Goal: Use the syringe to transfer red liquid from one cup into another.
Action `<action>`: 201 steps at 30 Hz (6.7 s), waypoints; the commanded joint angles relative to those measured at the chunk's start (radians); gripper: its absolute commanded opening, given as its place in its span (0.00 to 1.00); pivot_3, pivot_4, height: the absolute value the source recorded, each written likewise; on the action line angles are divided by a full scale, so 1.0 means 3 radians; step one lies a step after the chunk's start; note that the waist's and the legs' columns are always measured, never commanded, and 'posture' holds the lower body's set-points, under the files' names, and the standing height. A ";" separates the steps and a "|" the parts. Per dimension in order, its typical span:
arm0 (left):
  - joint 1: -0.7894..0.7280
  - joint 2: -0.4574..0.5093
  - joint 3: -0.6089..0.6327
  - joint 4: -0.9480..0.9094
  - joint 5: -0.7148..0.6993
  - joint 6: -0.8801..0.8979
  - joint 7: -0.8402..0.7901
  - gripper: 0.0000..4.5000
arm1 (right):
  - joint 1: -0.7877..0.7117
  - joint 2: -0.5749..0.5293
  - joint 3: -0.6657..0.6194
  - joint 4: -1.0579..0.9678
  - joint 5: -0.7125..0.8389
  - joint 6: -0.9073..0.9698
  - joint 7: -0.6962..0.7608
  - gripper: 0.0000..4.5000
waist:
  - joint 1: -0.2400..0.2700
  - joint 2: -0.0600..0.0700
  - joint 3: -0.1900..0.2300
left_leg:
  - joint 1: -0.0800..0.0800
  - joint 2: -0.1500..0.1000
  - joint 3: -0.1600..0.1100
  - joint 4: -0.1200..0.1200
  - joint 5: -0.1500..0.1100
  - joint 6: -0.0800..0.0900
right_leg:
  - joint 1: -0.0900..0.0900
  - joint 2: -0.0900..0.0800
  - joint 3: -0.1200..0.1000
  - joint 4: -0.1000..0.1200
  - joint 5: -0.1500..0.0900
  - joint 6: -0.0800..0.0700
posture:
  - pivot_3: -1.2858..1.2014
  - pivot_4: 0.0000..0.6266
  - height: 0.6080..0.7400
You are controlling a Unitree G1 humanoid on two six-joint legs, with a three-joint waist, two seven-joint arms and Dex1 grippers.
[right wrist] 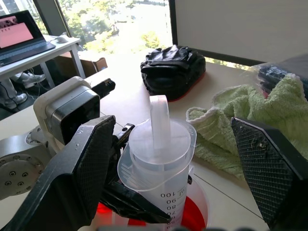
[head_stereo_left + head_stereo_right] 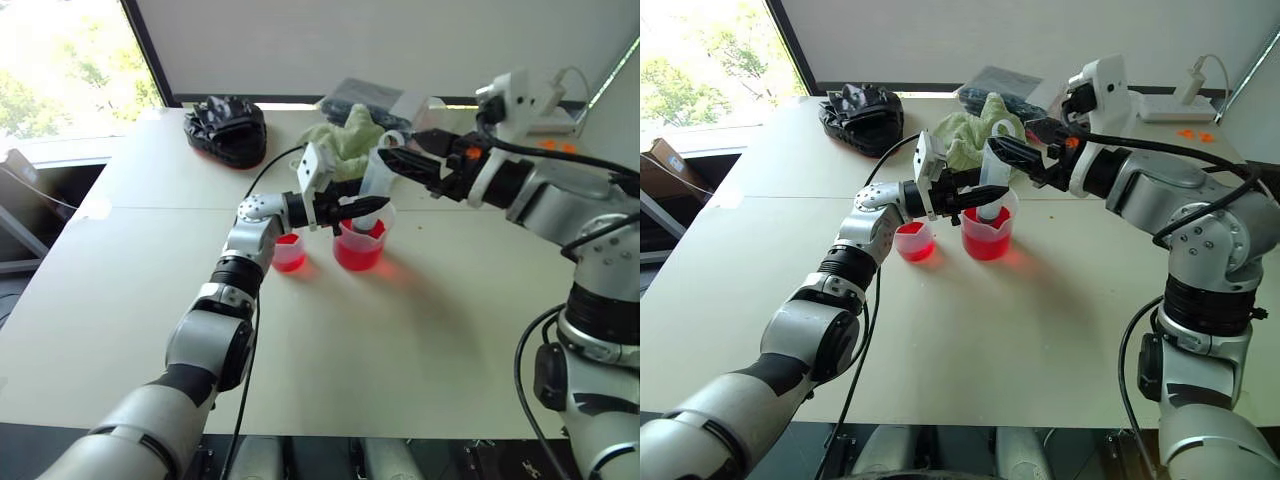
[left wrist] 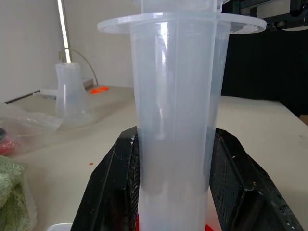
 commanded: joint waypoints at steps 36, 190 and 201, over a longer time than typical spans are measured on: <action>0.0105 0.0019 -0.0011 -0.0256 -0.0015 0.0043 0.0014 0.31 | -0.0246 0.0357 0.0162 0.0211 -0.0316 -0.0322 0.0056 0.32 | -0.0005 0.0000 0.0000 | 0.0000 0.0000 0.0000 -0.0002 0.0000 0.0000 | 0.0000 0.0000 -0.0001 -0.0001 0.0000 0.0000 | 0.52 0.24 0.88; 0.0391 0.0011 -0.0119 -0.0601 0.0001 0.0152 0.0054 0.31 | -0.0811 0.0133 -0.0182 0.0675 -0.0213 -0.0358 0.0072 0.98 | 0.0003 0.0002 -0.0001 | 0.0000 -0.0001 0.0000 -0.0007 -0.0008 0.0015 | 0.0002 -0.0005 -0.0002 -0.0007 0.0000 0.0000 | 0.52 0.24 0.88; 0.0093 -0.0005 0.0182 -0.0595 -0.0231 0.0206 0.0346 0.31 | -0.0653 0.0123 -0.0263 0.0545 -0.0169 -0.0293 0.0002 0.98 | -0.0002 0.0001 -0.0001 | -0.0002 0.0000 0.0000 -0.0007 -0.0009 0.0016 | 0.0000 -0.0004 -0.0002 -0.0007 0.0000 0.0000 | 0.52 0.24 0.88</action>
